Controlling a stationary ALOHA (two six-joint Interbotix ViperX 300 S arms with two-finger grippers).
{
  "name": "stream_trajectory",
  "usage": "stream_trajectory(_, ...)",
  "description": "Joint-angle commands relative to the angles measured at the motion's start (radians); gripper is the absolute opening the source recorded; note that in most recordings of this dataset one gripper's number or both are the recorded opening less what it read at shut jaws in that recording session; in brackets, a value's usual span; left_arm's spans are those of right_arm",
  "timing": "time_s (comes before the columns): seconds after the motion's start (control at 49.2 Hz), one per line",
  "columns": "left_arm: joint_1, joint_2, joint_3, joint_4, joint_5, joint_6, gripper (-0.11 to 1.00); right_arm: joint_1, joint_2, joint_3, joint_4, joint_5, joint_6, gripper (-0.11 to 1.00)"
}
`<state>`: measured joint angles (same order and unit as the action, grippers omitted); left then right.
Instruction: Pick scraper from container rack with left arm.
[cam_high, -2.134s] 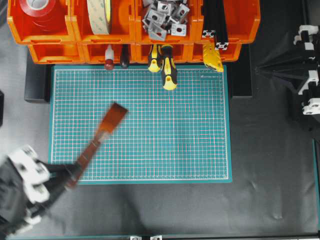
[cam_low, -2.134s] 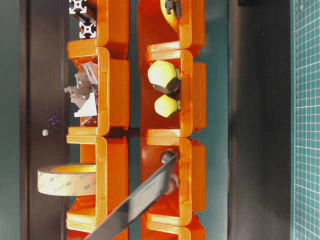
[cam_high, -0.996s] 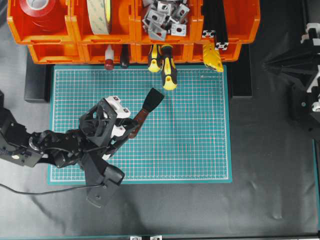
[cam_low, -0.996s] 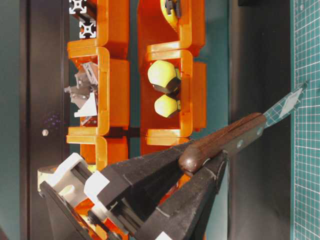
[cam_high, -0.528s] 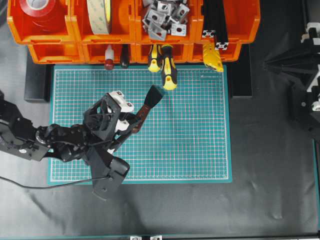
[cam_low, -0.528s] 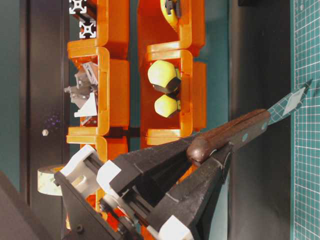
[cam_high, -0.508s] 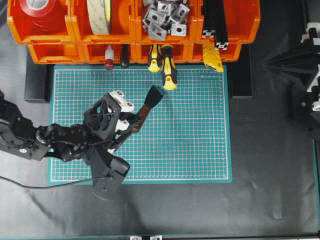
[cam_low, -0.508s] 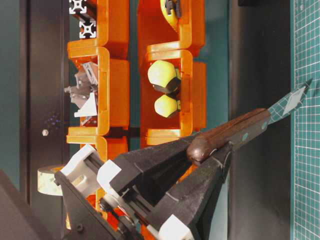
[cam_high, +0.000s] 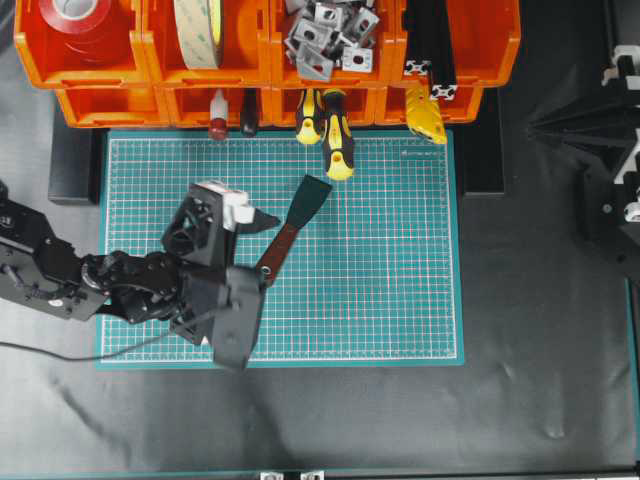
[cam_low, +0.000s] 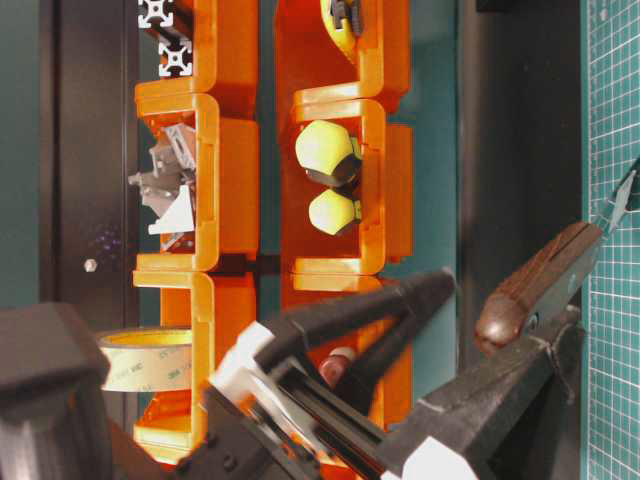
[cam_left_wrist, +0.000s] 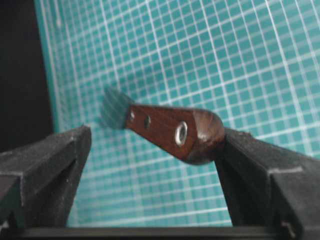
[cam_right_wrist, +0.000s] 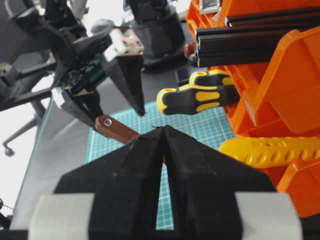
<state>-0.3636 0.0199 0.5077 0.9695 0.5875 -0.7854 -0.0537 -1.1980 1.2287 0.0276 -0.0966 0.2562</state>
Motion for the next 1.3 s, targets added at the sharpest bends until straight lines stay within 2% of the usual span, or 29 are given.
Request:
stream_trajectory(0.0, -0.014, -0.02, 0.006, 0.002, 0.0, -0.144, 0.89, -0.003, 0.006, -0.035, 0.002, 0.0, 0.002, 0.0)
stream_trajectory(0.142, -0.035, -0.029, 0.025, -0.002, -0.002, -0.394, 0.89, -0.003, 0.008, -0.037, 0.002, 0.0, 0.002, 0.0)
stream_trajectory(0.224, -0.044, -0.034, 0.04, -0.003, 0.0, -0.514, 0.89, -0.003, 0.009, -0.035, 0.002, -0.002, 0.002, 0.0)
stream_trajectory(0.325, -0.048, -0.052, 0.071, -0.003, -0.006, -0.634, 0.89, -0.003, 0.011, -0.034, 0.002, 0.002, 0.002, 0.0)
stream_trajectory(0.406, -0.052, -0.067, 0.092, -0.003, -0.009, -0.687, 0.89, -0.002, 0.011, -0.034, 0.002, 0.011, 0.002, 0.0)
stream_trajectory(0.528, -0.071, -0.094, 0.115, -0.002, -0.014, -0.718, 0.89, -0.003, 0.011, -0.035, 0.002, 0.026, 0.003, 0.0)
stream_trajectory(0.935, -0.095, -0.158, 0.144, -0.005, -0.043, -0.727, 0.89, -0.003, 0.006, -0.037, 0.002, 0.064, 0.017, 0.0)
stream_trajectory(1.057, -0.095, -0.229, 0.172, -0.005, -0.043, -0.727, 0.89, -0.003, 0.0, -0.041, 0.002, 0.078, 0.017, 0.0)
stream_trajectory(1.28, -0.118, -0.451, 0.268, -0.005, -0.043, -0.727, 0.89, -0.003, -0.006, -0.043, 0.002, 0.081, 0.015, 0.0)
